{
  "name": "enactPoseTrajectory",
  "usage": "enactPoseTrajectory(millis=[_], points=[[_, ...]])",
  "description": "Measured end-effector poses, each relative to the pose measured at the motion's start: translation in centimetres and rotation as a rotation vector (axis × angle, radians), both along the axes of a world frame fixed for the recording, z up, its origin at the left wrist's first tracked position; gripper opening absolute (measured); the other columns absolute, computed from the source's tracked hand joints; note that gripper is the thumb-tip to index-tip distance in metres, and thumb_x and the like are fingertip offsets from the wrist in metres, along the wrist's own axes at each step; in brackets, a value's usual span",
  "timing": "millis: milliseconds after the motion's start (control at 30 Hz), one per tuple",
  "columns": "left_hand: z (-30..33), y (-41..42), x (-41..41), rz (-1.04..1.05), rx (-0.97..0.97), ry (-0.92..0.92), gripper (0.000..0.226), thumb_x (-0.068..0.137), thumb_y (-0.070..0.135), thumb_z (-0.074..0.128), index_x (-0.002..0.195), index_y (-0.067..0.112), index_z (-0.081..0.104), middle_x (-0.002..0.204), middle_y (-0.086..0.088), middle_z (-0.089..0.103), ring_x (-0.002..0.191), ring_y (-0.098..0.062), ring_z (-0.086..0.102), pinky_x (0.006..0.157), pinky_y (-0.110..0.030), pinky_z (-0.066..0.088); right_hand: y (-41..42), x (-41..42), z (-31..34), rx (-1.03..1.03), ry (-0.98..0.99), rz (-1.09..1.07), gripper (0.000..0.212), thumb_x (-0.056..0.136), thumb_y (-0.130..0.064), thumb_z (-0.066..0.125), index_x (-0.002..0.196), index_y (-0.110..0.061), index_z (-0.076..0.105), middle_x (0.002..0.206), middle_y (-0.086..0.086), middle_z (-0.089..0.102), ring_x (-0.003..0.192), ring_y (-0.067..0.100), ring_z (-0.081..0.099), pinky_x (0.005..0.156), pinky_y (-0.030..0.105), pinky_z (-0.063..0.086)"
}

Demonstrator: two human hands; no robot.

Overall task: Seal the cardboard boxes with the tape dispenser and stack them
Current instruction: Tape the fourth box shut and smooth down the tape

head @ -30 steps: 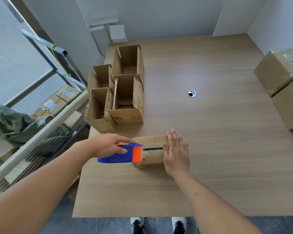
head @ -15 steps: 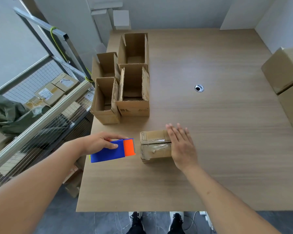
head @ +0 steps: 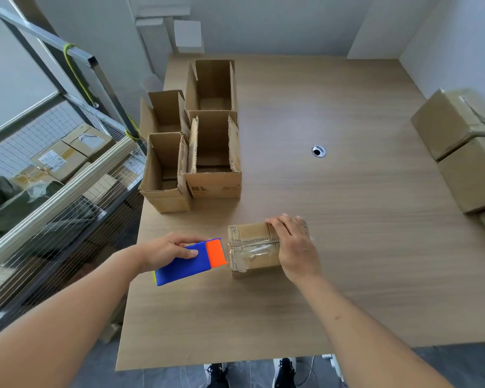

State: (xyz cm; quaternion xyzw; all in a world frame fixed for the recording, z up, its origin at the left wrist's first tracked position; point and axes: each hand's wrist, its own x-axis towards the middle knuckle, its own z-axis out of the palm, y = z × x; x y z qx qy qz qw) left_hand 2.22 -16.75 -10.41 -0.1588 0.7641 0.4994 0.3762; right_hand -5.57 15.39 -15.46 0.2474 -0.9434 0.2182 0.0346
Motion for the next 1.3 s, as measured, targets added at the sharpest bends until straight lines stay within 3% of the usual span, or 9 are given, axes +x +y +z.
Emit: enactPoseTrajectory(millis=[100, 200, 300, 533, 767, 900, 1067, 1200, 1300], points=[[-0.8, 0.1, 0.6, 0.017, 0.04, 0.021, 0.038, 0.1, 0.022, 0.062, 0.116, 0.057, 0.068, 0.111, 0.007, 0.076, 0.106, -0.023, 0.068, 0.09, -0.031, 0.047, -0.5, 0.0, 0.1, 0.006, 0.009, -0.035, 0.028, 0.104, -0.026, 0.041, 0.123, -0.02, 0.06, 0.122, -0.001, 0.059, 0.129, 0.028, 0.051, 0.123, 0.04, 0.022], [-1.1, 0.4, 0.8, 0.025, 0.073, 0.042, 0.038, 0.098, 0.024, 0.062, 0.118, 0.055, 0.068, 0.114, 0.008, 0.075, 0.107, -0.023, 0.067, 0.091, -0.031, 0.046, -3.5, 1.1, 1.0, 0.152, -0.133, -0.154, 0.06, 0.097, -0.068, 0.029, 0.124, -0.018, 0.05, 0.132, 0.007, 0.054, 0.146, 0.031, 0.032, 0.127, 0.042, 0.0], [-1.6, 0.3, 1.0, 0.046, 0.091, 0.038, 0.037, 0.101, 0.02, 0.061, 0.123, 0.049, 0.068, 0.114, 0.008, 0.075, 0.109, -0.024, 0.067, 0.091, -0.03, 0.047, -5.4, 2.2, 1.1, 0.308, -0.171, -0.208, 0.09, 0.088, -0.086, 0.016, 0.14, -0.018, 0.041, 0.155, 0.016, 0.036, 0.156, 0.033, 0.003, 0.124, 0.048, -0.015], [-2.8, -1.4, 2.2, 0.082, 0.189, 0.077, 0.046, 0.085, 0.03, 0.063, 0.128, 0.044, 0.068, 0.122, 0.005, 0.073, 0.111, -0.018, 0.066, 0.095, -0.028, 0.046, -5.0, 1.6, 0.9, 0.256, -0.135, -0.188, 0.087, 0.08, -0.096, 0.023, 0.128, -0.027, 0.046, 0.139, 0.008, 0.043, 0.155, 0.032, 0.009, 0.126, 0.052, 0.001], [-3.0, -2.0, 1.4, 0.001, 0.136, 0.047, 0.038, 0.094, 0.031, 0.068, 0.13, 0.042, 0.064, 0.118, 0.012, 0.074, 0.11, -0.013, 0.067, 0.095, -0.024, 0.047, -4.7, 1.2, 0.8, 0.261, -0.136, -0.157, 0.087, 0.08, -0.097, 0.024, 0.13, -0.029, 0.045, 0.138, 0.006, 0.042, 0.155, 0.029, 0.009, 0.127, 0.05, -0.001], [-2.7, -0.8, 1.0, -0.096, 0.042, 0.034, 0.029, 0.106, 0.032, 0.053, 0.122, 0.056, 0.052, 0.126, 0.029, 0.059, 0.118, 0.001, 0.055, 0.095, -0.013, 0.038, -4.9, 1.2, 0.9, 0.271, -0.145, -0.157, 0.088, 0.08, -0.097, 0.021, 0.132, -0.03, 0.044, 0.14, 0.007, 0.041, 0.155, 0.03, 0.008, 0.126, 0.051, -0.001], [-3.4, 0.0, 0.8, -0.136, -0.01, 0.041, 0.046, 0.098, 0.053, 0.052, 0.143, 0.045, 0.046, 0.143, 0.015, 0.053, 0.127, -0.011, 0.051, 0.114, -0.037, 0.036, -4.8, 1.3, 0.9, 0.295, -0.139, -0.153, 0.088, 0.081, -0.096, 0.021, 0.134, -0.028, 0.043, 0.142, 0.009, 0.04, 0.155, 0.031, 0.007, 0.126, 0.052, -0.001], [-2.3, 0.3, 0.1, -0.124, -0.031, -0.006, 0.024, 0.108, 0.038, 0.047, 0.131, 0.045, 0.046, 0.125, 0.018, 0.057, 0.114, -0.008, 0.056, 0.093, -0.02, 0.042, -4.8, 1.4, 0.8, 0.298, -0.125, -0.152, 0.089, 0.081, -0.096, 0.022, 0.133, -0.028, 0.045, 0.139, 0.009, 0.042, 0.154, 0.033, 0.011, 0.126, 0.053, 0.002], [-2.9, -0.2, 0.7, -0.132, -0.079, -0.029, 0.023, 0.109, 0.037, 0.043, 0.131, 0.043, 0.049, 0.125, 0.011, 0.06, 0.119, -0.018, 0.058, 0.1, -0.031, 0.045, -4.7, 1.4, 0.8, 0.289, -0.128, -0.148, 0.089, 0.081, -0.096, 0.022, 0.133, -0.027, 0.045, 0.14, 0.01, 0.042, 0.155, 0.033, 0.01, 0.127, 0.053, 0.001]])
